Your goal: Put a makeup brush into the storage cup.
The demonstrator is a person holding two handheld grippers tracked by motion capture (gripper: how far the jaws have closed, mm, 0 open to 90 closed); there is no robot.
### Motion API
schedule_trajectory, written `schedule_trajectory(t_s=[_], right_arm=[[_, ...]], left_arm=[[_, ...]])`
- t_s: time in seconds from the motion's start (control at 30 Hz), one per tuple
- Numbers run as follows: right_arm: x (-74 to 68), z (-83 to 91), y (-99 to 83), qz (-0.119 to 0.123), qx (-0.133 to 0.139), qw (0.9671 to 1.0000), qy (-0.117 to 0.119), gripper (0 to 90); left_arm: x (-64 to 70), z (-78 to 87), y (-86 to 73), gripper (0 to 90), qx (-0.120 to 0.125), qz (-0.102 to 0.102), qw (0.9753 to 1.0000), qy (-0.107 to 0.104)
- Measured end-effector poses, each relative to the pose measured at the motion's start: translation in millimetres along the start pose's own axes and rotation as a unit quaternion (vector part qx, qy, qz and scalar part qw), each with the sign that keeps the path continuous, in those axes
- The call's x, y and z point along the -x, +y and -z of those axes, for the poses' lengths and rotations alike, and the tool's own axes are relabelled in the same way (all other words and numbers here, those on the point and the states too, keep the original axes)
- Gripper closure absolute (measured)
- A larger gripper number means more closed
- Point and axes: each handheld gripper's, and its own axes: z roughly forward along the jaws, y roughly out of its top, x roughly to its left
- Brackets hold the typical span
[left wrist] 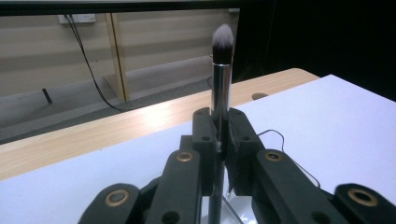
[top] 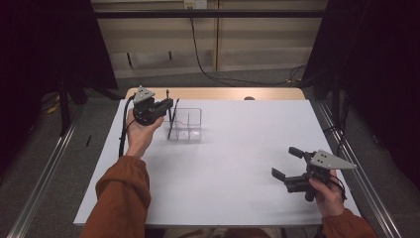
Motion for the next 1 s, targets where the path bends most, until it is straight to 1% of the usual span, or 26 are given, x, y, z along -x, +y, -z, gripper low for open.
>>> schedule_trajectory(t_s=[0.27, 0.43, 0.6, 0.73, 0.77, 0.93, 1.0], right_arm=[[-0.8, -0.3, -0.1, 0.0, -0.001, 1.0, 0.001, 0.0], [-0.4, -0.6, -0.3, -0.001, -0.002, 1.0, 0.001, 0.0], [-0.4, -0.6, -0.4, -0.001, -0.003, 1.0, 0.002, 0.0], [-0.5, -0.5, -0.4, -0.001, -0.002, 1.0, 0.002, 0.0], [-0.4, -0.5, -0.4, -0.002, -0.002, 1.0, 0.002, 0.0], [-0.5, -0.6, -0.4, -0.001, -0.003, 1.0, 0.002, 0.0], [-0.5, -0.5, -0.4, -0.001, -0.003, 1.0, 0.002, 0.0]], left_arm=[[1.3, -3.9, -3.1, 83.9, -0.003, 0.003, 1.0, -0.001], [1.5, -4.1, -3.4, 83.8, -0.002, 0.004, 1.0, 0.003], [1.8, -4.8, -4.0, 83.5, -0.001, 0.002, 1.0, 0.0], [0.8, -4.9, -4.8, 82.8, 0.001, 0.006, 1.0, -0.002], [1.1, -5.2, -5.2, 82.4, 0.004, 0.004, 1.0, -0.003], [0.4, -6.2, -5.9, 79.2, 0.005, 0.003, 1.0, -0.004], [0.3, -6.5, -6.6, 74.4, 0.005, 0.004, 1.0, -0.004]])
